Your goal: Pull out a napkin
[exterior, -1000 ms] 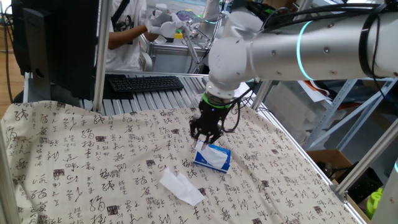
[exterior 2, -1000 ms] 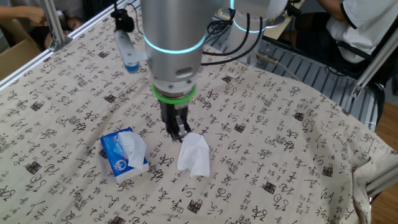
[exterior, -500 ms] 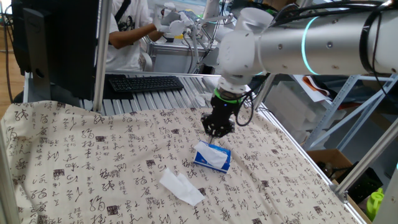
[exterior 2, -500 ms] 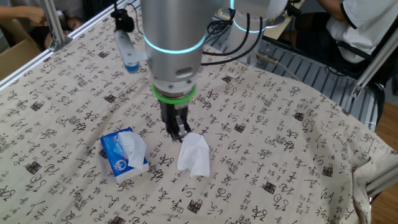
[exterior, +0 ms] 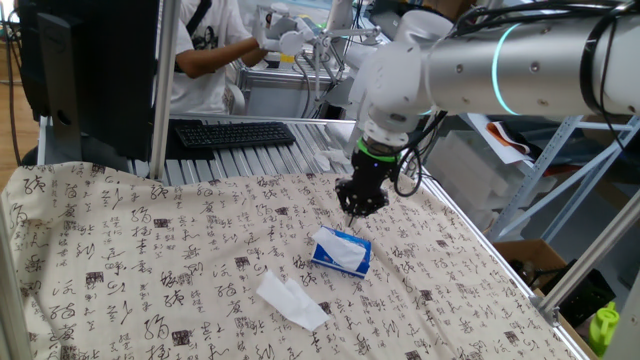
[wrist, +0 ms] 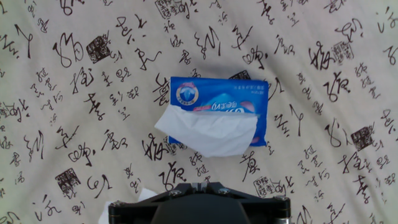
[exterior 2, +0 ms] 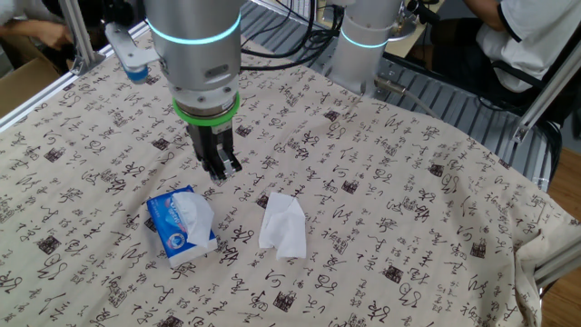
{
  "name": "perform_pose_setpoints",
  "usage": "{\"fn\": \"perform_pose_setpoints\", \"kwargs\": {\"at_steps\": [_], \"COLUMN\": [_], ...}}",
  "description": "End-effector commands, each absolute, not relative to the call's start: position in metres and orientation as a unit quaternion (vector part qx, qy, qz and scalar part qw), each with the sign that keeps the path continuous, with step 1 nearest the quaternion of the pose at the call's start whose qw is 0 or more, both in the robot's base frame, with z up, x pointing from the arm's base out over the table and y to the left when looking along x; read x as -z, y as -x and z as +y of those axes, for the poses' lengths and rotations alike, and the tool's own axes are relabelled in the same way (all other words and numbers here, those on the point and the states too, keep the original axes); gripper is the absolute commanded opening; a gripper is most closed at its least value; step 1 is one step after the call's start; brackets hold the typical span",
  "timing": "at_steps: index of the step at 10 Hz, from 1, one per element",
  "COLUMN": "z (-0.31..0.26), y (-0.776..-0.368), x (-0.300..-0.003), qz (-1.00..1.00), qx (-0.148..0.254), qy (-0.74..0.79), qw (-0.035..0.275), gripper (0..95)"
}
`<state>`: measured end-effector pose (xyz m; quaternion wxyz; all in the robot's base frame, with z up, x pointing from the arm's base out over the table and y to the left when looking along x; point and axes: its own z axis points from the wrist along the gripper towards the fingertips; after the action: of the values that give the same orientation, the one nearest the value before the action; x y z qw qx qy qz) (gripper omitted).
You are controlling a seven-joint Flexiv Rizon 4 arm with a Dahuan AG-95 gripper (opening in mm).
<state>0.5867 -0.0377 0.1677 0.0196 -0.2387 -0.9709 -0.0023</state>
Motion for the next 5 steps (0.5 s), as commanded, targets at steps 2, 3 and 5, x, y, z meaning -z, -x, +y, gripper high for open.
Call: {"fn": "perform_pose_setpoints", "kwargs": {"at_steps": [2,3,5], "z": [-0.0400,-0.0402,-0.0411], "y": [-0.5884,-0.5884,-0.5875], "x": [-0.1704,-0.1704,-0.1711], "qz": [-0.970,-0.970,-0.969], "qx": [0.013,0.014,0.015], "qy": [0.241,0.242,0.245], "qw": [0.019,0.017,0.013], "gripper": [0.0,0.0,0.0]}}
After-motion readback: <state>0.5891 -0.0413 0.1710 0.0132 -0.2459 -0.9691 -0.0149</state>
